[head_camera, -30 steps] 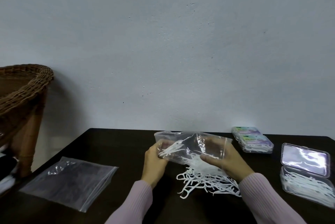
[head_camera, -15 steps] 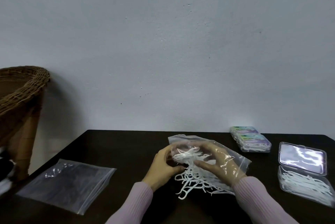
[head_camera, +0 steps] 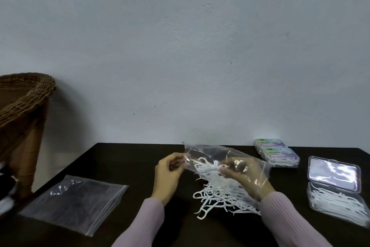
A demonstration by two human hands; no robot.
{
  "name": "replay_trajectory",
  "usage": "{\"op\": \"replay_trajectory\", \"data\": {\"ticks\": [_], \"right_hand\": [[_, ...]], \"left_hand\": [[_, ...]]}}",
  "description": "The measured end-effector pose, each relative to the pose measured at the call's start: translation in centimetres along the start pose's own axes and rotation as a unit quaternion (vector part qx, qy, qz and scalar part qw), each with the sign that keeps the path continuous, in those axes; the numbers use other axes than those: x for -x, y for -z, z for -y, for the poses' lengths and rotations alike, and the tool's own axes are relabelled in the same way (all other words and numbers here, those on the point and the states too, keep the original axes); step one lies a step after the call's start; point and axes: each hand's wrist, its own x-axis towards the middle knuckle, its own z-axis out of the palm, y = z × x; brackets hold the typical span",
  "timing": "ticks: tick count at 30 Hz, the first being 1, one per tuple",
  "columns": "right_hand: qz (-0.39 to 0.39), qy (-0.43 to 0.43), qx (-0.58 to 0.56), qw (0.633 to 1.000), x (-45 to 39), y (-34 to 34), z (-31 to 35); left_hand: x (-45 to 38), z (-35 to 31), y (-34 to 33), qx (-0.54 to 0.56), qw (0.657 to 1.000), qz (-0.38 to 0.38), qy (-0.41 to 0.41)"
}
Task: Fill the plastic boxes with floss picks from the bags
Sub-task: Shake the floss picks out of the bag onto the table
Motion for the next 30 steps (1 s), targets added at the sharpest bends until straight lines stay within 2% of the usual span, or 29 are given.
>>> {"op": "replay_trajectory", "data": {"ticks": [3, 6, 12, 17, 20, 22, 24, 27, 30], "right_hand": [[0.009, -0.005, -0.007, 1.000, 0.0, 0.1, 0.0], [0.002, -0.003, -0.018, 1.000, 0.1, 0.1, 0.2], [-0.001, -0.015, 0.008, 1.000, 0.0, 0.0, 0.5], [-0.019, -0.032, 0.048, 0.998, -0.2, 0.1, -0.1], [-0.029, -0.039, 0.048, 0.998, -0.3, 0.1, -0.3], [-0.025, -0.035, 0.049, 0.998, -0.3, 0.1, -0.2], [-0.017, -0.026, 0.053, 0.998, -0.2, 0.1, 0.0], [-0.020, -0.035, 0.055, 0.998, -0.2, 0.1, 0.0], [-0.026, -0.035, 0.033, 0.998, -0.1, 0.1, 0.2]], "left_hand": [[-0.1, 0.0, 0.1, 0.010, 0.998, -0.056, 0.014], [-0.2, -0.2, 0.2, 0.068, 0.994, -0.082, 0.033], [-0.3, -0.9, 0.1, 0.230, 0.965, -0.067, 0.111], [-0.4, -1.6, 0.8, 0.302, 0.942, -0.083, 0.123], [-0.3, -1.5, 1.0, 0.363, 0.922, -0.043, 0.126], [-0.3, -1.3, 1.0, 0.358, 0.923, -0.006, 0.143], [-0.3, -1.4, 0.8, 0.317, 0.938, -0.001, 0.143], [-0.5, -1.3, 0.7, 0.300, 0.945, -0.039, 0.124], [-0.9, -1.2, 1.5, 0.352, 0.926, -0.075, 0.115]]}}
